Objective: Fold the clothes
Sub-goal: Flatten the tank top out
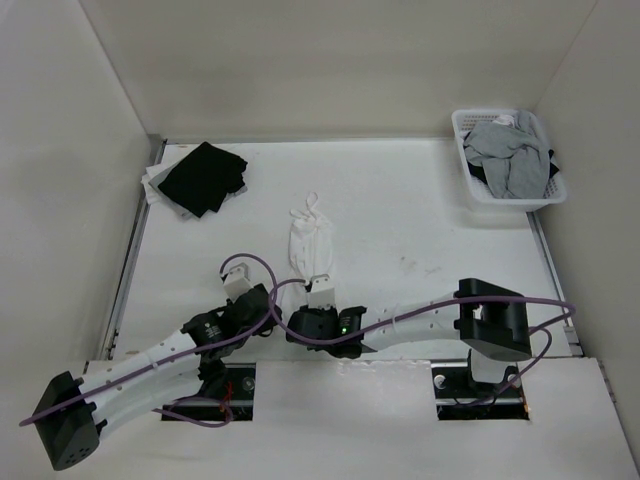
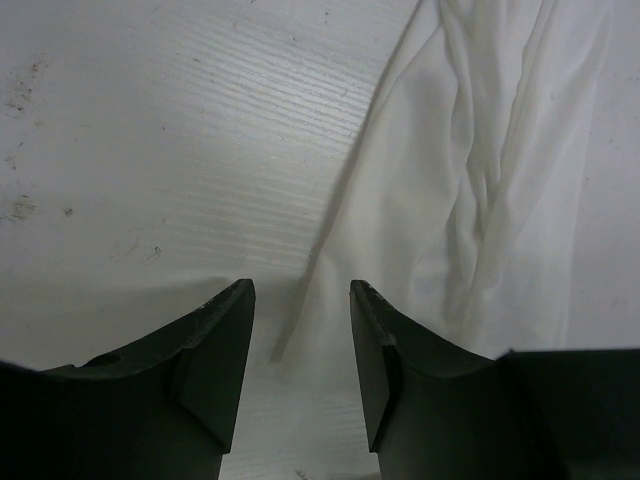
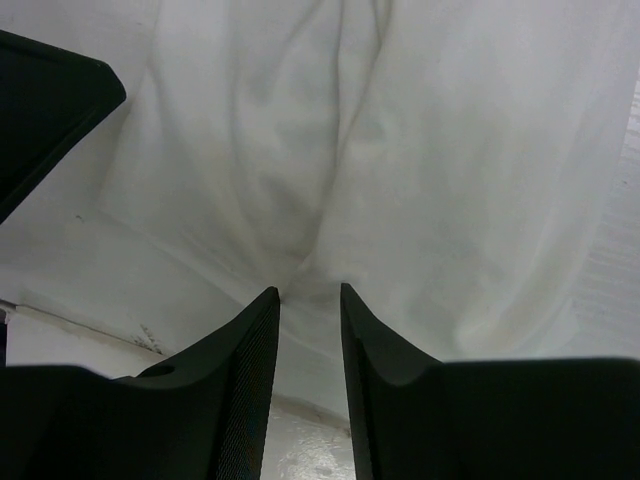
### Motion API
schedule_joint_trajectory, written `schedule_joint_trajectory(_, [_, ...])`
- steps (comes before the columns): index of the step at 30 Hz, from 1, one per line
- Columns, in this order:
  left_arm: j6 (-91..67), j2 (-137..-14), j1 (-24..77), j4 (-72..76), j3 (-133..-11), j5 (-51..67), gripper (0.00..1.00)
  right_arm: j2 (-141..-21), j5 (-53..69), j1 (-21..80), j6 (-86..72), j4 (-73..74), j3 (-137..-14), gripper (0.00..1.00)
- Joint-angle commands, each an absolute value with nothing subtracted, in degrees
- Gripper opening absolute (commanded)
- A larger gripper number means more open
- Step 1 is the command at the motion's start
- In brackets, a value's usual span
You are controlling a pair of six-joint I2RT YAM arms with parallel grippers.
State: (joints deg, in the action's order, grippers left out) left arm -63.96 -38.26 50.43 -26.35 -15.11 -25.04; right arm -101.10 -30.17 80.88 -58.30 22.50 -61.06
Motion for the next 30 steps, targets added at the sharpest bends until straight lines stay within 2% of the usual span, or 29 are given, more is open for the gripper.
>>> schedule_joint_trajectory(1, [-65.3, -37.5, 50.8, -27.1, -17.1, -25.8, 0.41, -101.2, -30.4, 80.7, -57.8, 19.8, -63.1, 0.36])
schedule_joint_trajectory(7, [-65.5, -37.6, 51.0, -27.1, -17.0, -25.8, 0.41, -102.0, -28.8, 80.6, -57.7, 18.4, -62.8, 0.34])
schedule_joint_trajectory(15, [-65.3, -37.0, 51.3, -27.7, -17.5, -25.3, 0.39, -99.2, -30.5, 80.5, -58.5, 18.5, -60.9, 0.13])
schedule_joint_trajectory(23, [-64.7, -38.1, 54.5, -30.8, -20.0, -24.6, 0.36, -87.6, -34.3, 80.6, -61.3, 20.7, -54.7, 0.11])
schedule_joint_trajectory(30, [-65.5, -39.6, 57.4, -34.1, -22.2, -24.4, 0.33, -72.1, -36.0, 80.4, -66.0, 19.1, -42.6, 0.07])
